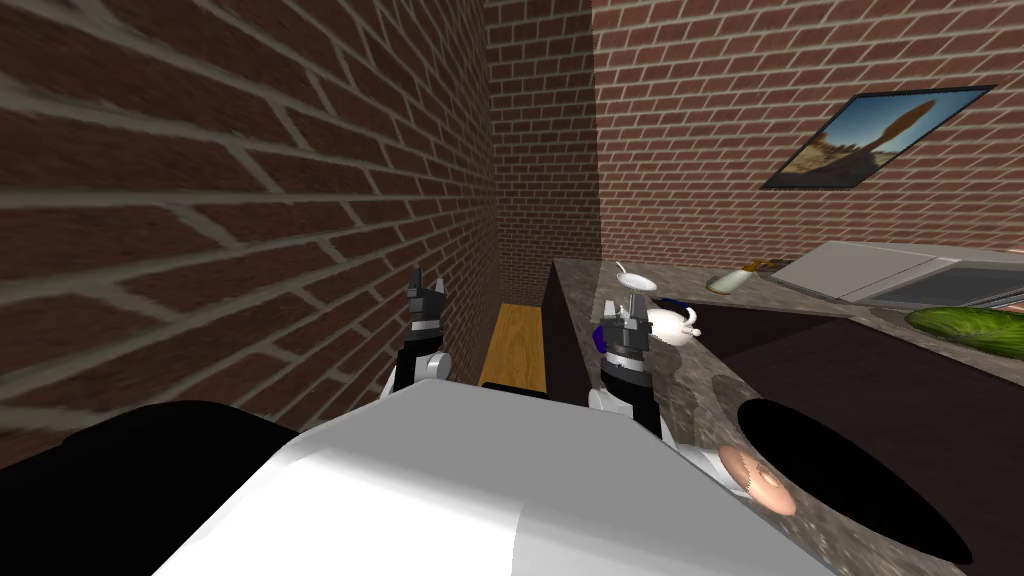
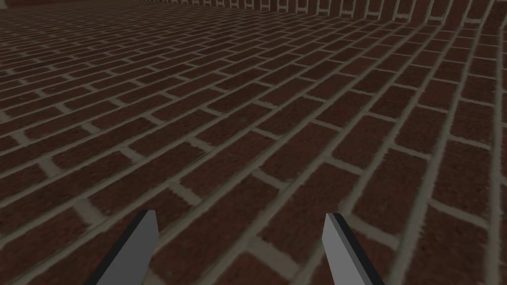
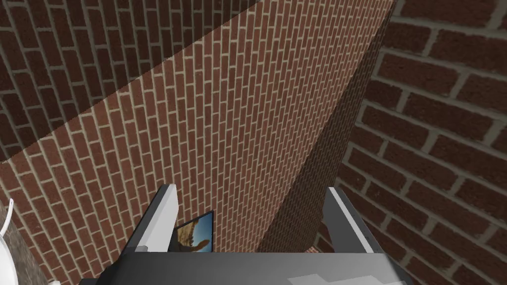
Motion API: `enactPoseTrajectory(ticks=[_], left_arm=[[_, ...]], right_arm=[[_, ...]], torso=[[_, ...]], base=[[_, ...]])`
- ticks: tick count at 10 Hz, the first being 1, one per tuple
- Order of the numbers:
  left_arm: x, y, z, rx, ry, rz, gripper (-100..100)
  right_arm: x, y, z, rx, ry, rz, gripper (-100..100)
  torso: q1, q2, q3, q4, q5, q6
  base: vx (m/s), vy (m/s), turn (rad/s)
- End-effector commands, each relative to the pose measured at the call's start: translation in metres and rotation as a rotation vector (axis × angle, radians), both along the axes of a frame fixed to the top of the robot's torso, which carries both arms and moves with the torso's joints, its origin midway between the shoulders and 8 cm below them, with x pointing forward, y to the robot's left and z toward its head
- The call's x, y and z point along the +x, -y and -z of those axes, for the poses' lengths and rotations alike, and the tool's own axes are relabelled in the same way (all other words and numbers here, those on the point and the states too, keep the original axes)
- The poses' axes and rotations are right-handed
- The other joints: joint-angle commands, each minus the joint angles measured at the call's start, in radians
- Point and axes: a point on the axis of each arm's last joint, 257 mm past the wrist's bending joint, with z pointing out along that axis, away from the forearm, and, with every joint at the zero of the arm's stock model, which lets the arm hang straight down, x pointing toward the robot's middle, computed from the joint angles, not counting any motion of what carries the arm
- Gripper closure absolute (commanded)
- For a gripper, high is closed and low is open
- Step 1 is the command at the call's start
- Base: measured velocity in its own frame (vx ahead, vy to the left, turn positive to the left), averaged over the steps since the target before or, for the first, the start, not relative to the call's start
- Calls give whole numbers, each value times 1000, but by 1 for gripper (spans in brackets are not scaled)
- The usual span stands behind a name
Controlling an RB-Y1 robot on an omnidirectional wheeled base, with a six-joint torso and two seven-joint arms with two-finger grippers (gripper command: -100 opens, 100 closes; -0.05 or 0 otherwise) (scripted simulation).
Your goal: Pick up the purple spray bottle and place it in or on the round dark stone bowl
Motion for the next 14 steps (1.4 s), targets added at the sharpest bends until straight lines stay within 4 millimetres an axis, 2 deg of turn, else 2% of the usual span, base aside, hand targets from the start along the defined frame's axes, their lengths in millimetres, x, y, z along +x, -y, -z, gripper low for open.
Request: enactPoseTrajectory(ticks=[1,5,10,11,13,14], left_arm=[[0,0,0,0,0,0,0],[0,0,0,0,0,0,0],[0,0,0,0,0,0,0],[0,0,0,0,0,0,0],[0,0,0,0,0,0,0],[0,0,0,0,0,0,0]], right_arm=[[10,-14,18,-35,-57,-26,-100],[31,-46,59,-107,-176,-85,-100],[56,-107,132,-262,-360,-210,-100],[56,-107,132,-274,-360,-207,-100],[62,-131,167,-364,-436,-269,-100],[62,-131,167,-373,-435,-265,-100]], torso=[[0,0,0,0,0,0],[4,5,3,1,1,0],[2,7,4,2,0,0],[0,7,4,2,0,0],[0,5,3,1,0,0],[0,6,3,1,0,0]], base=[[-30,69,-10],[-79,72,7],[-104,20,25],[-74,0,13],[-86,6,30],[-88,7,8]])
